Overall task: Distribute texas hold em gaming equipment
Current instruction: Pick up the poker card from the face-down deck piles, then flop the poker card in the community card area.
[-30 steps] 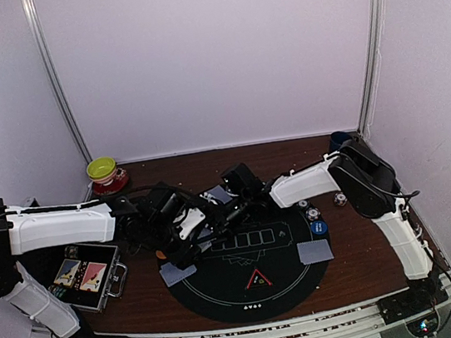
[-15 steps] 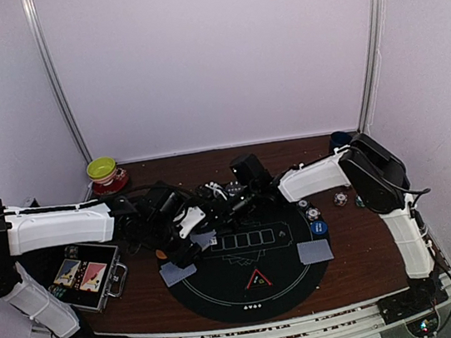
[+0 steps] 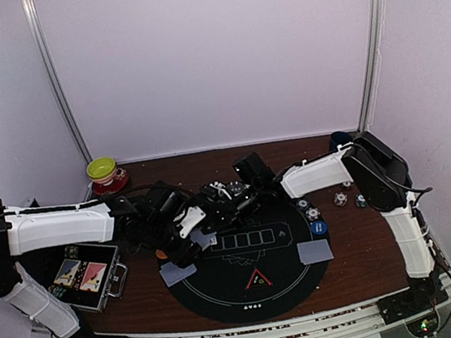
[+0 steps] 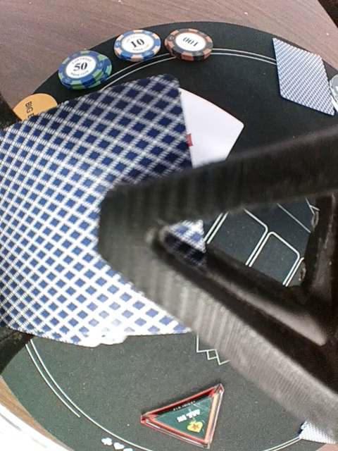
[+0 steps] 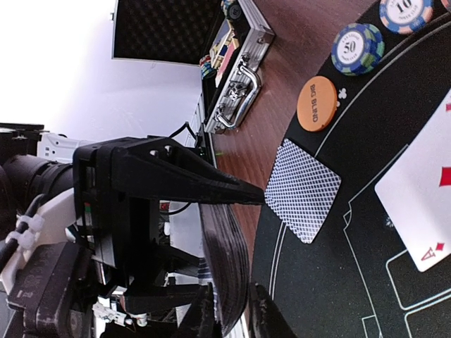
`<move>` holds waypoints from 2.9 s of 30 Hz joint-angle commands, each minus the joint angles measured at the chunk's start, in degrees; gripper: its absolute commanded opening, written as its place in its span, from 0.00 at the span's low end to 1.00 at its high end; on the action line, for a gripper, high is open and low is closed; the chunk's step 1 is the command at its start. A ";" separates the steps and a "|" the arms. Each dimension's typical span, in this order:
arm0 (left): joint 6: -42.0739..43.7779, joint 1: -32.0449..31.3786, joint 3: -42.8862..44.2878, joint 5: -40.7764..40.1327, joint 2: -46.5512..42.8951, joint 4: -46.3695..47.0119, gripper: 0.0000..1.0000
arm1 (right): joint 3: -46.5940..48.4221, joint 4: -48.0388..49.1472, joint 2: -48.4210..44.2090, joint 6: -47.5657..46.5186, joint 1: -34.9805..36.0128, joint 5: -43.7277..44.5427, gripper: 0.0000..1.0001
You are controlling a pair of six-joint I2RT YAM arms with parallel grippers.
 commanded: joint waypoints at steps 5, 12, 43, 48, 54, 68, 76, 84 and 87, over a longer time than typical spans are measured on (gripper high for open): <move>0.49 -0.18 0.02 -0.34 0.09 0.77 0.65 | 1.11 -1.56 -2.23 -2.01 -0.92 0.34 0.00; 0.35 -0.21 -0.11 -0.69 0.21 0.30 0.65 | 0.90 0.20 -2.79 -0.12 -1.33 -1.22 0.00; -3.26 1.67 -3.74 -4.12 -4.96 -1.72 0.65 | -0.96 -25.20 -21.20 -55.28 -10.41 50.81 0.00; -3.24 3.02 -4.15 -3.82 -5.35 -0.75 0.65 | -10.94 -15.74 -26.52 -70.67 -1.61 71.20 0.00; -3.19 4.02 -3.85 -3.60 -5.47 -0.13 0.65 | -14.53 -9.56 -24.45 -79.83 7.23 87.07 0.00; -3.31 4.97 -4.26 -3.51 -6.18 0.27 0.65 | -15.61 -3.81 -15.48 -87.49 15.03 91.23 0.00; -3.41 5.14 -4.34 -3.59 -6.40 0.42 0.65 | -13.11 -3.38 -9.89 -87.09 17.05 92.04 0.00; -3.28 5.23 -4.30 -3.51 -6.48 0.46 0.65 | -12.76 -2.95 -6.56 -85.79 18.85 91.85 0.00; -3.24 5.23 -4.43 -3.47 -6.57 0.49 0.65 | -13.00 -2.92 -6.16 -85.69 19.04 90.64 0.00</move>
